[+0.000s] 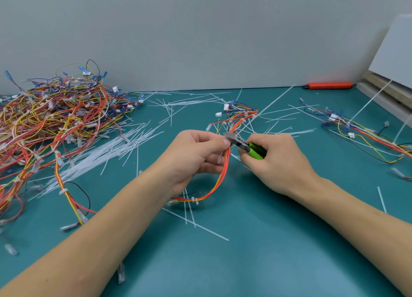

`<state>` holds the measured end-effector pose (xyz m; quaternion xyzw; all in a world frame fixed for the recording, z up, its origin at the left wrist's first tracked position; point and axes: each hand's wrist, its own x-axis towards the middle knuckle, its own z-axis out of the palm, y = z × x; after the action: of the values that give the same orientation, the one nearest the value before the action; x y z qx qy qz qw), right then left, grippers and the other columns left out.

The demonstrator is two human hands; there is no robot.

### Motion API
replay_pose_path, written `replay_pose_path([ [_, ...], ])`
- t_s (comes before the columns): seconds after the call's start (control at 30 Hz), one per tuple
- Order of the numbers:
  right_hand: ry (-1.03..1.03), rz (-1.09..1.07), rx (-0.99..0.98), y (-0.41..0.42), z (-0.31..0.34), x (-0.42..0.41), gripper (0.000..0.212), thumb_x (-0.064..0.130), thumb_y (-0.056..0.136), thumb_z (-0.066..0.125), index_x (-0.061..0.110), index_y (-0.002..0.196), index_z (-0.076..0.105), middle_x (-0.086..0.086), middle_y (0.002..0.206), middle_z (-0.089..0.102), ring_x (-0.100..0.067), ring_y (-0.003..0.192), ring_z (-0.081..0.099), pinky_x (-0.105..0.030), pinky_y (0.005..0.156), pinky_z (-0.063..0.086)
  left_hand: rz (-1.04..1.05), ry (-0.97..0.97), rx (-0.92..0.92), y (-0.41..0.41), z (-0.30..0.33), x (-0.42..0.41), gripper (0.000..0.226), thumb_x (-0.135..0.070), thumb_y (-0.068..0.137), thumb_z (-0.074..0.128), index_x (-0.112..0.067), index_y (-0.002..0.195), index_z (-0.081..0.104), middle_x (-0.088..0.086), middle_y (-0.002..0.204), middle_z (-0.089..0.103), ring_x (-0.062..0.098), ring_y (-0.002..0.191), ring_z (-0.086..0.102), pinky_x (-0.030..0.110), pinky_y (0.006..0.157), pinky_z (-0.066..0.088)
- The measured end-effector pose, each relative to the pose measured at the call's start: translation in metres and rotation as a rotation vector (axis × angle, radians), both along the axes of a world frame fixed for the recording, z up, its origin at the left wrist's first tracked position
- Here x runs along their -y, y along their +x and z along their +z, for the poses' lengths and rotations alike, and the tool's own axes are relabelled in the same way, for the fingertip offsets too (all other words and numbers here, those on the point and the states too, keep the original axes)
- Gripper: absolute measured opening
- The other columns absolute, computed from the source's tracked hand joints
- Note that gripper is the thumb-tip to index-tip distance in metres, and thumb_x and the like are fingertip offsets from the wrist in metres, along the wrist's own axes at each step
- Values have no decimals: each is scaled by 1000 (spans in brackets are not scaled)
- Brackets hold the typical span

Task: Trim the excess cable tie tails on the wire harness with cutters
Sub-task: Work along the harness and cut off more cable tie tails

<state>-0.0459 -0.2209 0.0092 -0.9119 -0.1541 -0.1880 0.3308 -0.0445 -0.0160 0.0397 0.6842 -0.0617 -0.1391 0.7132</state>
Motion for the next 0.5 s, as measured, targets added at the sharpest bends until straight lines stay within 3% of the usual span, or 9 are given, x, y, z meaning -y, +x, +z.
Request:
replay_pose_path([
  [0.17,-1,45,15,3,0,-1,14,39,85,64,25,86,69,8,72,61,-17,72,56,-42,69,51,8,21,-1,0,-1,0,10,-10,93,70,-8,84,75,4,70,62,12,55,58,25,57,56],
  [0.3,2,59,36,4,1,0,19,37,83,66,25,96,72,9,83,66,-15,82,60,-39,78,51,-3,21,2,1,-1,0,13,-11,93,70,-11,81,76,4,70,62,13,55,58,25,57,55],
  [0.4,5,55,31,4,0,1,16,40,84,63,27,89,71,10,75,63,-14,75,58,-39,72,51,-6,19,4,1,-1,0,12,-11,93,70,-10,82,75,3,69,62,12,55,58,25,57,55],
  [0.5,-3,12,31,4,-2,0,26,43,84,60,20,72,57,3,59,50,-18,60,46,-42,57,46,-5,10,3,1,-1,-1,10,-11,93,70,-8,85,75,3,71,64,12,55,58,24,57,55],
])
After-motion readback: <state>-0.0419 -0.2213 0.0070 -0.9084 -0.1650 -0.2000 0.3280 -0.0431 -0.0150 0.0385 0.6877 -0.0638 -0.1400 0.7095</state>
